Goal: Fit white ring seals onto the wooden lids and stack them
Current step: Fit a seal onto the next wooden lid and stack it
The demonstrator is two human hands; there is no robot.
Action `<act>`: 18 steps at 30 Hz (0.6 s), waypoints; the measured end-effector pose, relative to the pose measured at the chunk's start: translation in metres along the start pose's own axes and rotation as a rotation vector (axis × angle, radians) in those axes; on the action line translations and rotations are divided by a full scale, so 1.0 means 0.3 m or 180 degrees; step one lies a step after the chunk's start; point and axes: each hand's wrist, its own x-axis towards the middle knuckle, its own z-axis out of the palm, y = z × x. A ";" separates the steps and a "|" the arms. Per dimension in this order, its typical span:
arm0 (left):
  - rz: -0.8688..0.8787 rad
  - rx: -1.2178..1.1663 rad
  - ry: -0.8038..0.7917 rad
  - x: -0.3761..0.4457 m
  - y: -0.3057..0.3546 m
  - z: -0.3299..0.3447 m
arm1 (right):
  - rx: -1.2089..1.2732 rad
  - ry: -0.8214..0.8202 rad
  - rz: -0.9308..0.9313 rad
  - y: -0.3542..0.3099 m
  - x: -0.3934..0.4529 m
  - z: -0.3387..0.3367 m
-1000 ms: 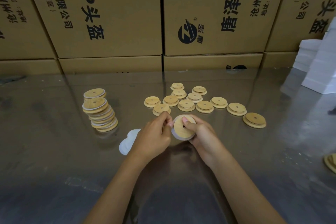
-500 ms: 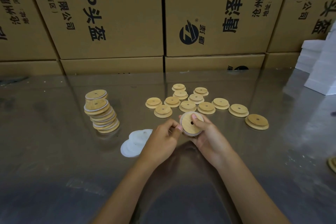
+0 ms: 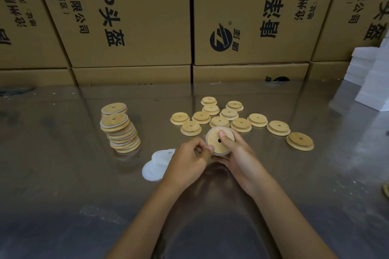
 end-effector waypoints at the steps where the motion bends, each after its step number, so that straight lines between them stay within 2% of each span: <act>1: -0.0013 -0.0098 0.0043 0.002 0.002 -0.002 | -0.0085 0.0004 -0.0002 0.000 0.000 0.000; 7: -0.0054 -0.0745 0.0483 0.018 0.012 -0.033 | -0.0414 -0.0064 0.0130 0.006 0.002 -0.002; 12: -0.0221 -0.0803 0.0454 0.024 0.010 -0.028 | -0.0466 -0.0133 0.0112 0.017 0.002 -0.005; 15: -0.0191 -0.0679 0.0264 0.023 0.003 -0.022 | -0.0163 -0.0102 0.0095 0.018 0.007 -0.012; 18: 0.0006 -0.0091 0.0127 0.016 -0.017 -0.015 | -0.0075 -0.0086 0.0113 0.017 0.009 -0.012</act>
